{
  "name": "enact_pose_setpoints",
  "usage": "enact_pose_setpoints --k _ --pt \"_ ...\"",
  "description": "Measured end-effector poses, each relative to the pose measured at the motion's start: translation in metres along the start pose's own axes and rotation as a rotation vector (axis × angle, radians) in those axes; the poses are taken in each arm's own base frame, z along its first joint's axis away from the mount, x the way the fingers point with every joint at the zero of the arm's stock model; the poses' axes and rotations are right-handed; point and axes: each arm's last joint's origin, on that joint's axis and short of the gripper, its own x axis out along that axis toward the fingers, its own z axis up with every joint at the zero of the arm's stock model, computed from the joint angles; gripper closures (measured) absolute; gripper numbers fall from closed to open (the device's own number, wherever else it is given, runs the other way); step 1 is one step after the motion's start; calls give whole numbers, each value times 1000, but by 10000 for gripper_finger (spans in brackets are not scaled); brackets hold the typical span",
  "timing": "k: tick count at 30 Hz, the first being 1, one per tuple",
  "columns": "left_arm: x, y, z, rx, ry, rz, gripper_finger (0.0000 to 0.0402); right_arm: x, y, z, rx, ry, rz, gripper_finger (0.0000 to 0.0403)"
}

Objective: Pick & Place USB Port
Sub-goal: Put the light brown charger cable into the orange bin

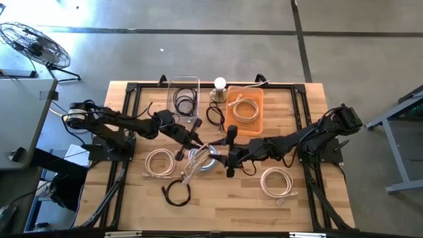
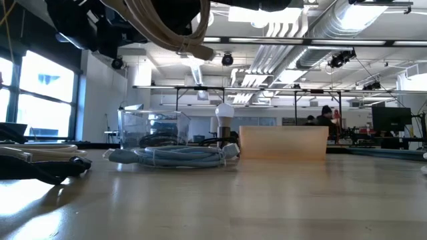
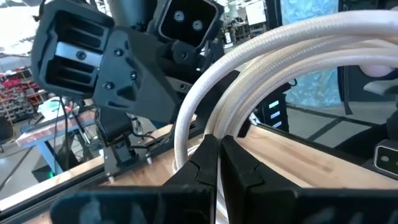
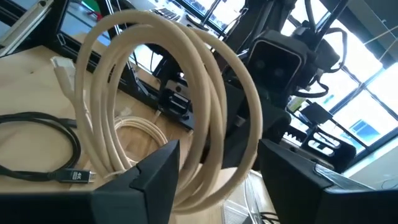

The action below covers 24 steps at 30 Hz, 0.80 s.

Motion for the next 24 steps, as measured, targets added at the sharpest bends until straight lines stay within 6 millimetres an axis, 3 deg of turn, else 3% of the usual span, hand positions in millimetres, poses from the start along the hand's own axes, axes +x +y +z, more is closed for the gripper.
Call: enact_pose_setpoints --k 24 --pt "0 0 -1 25 11 8 401 4 -8 -5 65 -17 23 195"
